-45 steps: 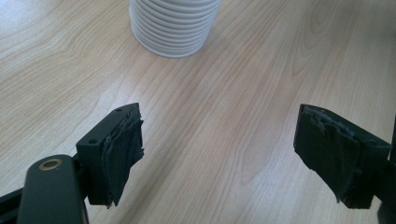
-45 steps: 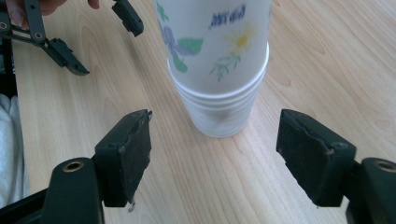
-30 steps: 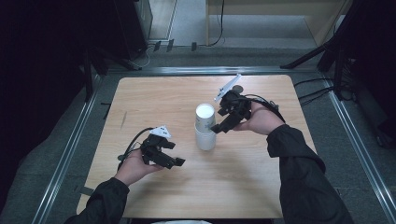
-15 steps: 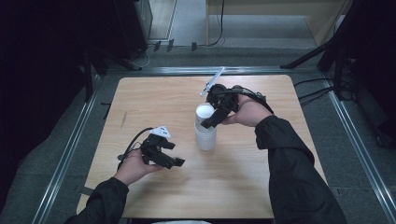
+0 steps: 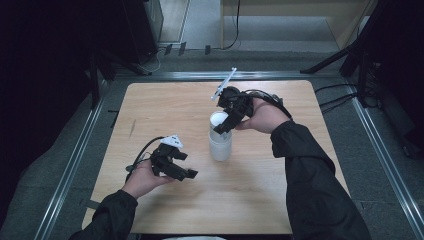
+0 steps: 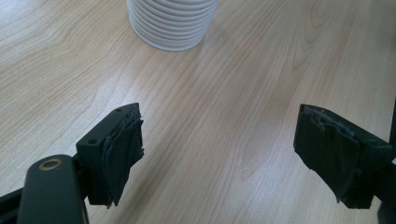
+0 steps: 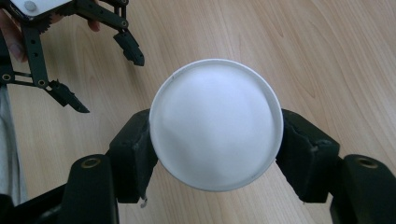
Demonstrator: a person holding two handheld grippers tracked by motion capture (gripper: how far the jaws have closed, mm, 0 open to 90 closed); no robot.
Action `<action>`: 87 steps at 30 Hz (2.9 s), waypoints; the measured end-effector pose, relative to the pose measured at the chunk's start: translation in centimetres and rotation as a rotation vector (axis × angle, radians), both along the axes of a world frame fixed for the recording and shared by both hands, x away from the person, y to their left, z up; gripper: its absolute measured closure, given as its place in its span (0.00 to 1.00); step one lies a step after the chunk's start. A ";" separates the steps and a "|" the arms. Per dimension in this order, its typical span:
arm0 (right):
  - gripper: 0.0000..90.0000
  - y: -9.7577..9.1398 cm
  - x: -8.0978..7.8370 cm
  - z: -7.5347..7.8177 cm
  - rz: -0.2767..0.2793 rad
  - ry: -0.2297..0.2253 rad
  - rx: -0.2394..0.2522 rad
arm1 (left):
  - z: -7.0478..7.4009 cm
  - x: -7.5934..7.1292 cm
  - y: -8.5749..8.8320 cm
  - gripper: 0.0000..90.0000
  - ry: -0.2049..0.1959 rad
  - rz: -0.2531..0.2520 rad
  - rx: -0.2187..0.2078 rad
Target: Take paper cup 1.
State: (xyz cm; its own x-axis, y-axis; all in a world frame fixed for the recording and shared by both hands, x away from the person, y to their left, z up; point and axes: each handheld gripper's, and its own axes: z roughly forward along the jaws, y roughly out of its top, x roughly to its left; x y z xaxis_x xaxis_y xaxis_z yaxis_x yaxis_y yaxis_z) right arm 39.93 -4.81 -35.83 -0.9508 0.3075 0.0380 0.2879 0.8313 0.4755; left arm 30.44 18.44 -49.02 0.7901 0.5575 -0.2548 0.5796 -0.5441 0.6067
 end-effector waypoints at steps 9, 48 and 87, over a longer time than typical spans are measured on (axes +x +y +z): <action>0.39 0.2 -0.1 1.2 0.004 -0.004 -0.008 | 0.5 0.0 0.1 0.17 -0.008 -0.004 -0.029; 0.39 -1.3 -2.5 9.1 0.011 -0.005 0.034 | 1.5 0.4 0.8 0.14 -0.008 -0.019 -0.081; 0.39 -7.0 -9.1 -2.6 0.015 0.040 0.140 | 1.4 1.5 -0.8 0.17 -0.036 -0.127 -0.099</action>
State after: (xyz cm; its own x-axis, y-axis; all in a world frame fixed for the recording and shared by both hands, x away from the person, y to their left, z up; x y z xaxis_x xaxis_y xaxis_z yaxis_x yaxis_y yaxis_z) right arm 30.83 -11.83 -38.40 -0.9520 0.2825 0.1176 0.2972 0.7620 0.5754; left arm 31.91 17.67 -47.60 0.8623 0.4259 -0.2739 0.4867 -0.5479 0.6804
